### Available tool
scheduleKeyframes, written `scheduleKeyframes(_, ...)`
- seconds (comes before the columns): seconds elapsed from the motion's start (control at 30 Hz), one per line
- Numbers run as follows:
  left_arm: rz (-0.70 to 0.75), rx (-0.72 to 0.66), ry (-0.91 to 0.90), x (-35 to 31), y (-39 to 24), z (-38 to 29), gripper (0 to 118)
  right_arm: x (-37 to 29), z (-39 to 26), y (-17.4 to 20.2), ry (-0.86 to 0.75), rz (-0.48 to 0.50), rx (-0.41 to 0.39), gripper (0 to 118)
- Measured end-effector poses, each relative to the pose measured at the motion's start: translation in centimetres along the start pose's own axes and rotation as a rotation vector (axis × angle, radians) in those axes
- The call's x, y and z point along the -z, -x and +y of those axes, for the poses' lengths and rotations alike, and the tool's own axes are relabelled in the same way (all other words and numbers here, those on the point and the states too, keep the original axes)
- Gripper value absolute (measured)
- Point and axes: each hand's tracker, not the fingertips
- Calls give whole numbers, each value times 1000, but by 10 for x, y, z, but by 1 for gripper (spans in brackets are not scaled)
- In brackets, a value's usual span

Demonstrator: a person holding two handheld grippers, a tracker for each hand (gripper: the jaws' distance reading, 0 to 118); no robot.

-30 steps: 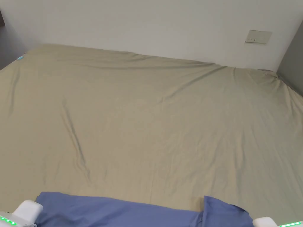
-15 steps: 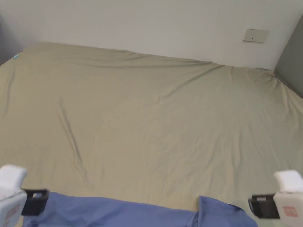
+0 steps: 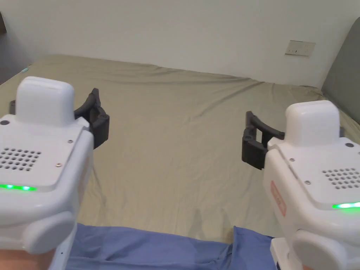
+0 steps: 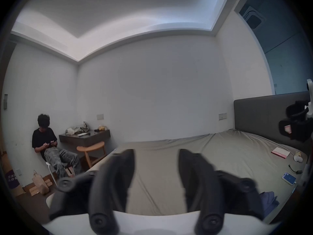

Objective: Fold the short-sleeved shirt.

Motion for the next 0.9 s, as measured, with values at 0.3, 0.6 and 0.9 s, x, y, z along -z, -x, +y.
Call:
scheduleKeyframes(0.3, -40, 75, -16, 2, -20, -6, 0, 6, -16, 0, 5, -43, -38, 2)
scheduleKeyframes(0.6, -126, 78, 86, 31, -27, -29, 0, 22, -33, -10, 51, -73, -31, 2)
scheduleKeyframes(0.9, -394, -186, 602, 85, 40, -182, 0, 51, -85, -19, 238, -15, -22, 2)
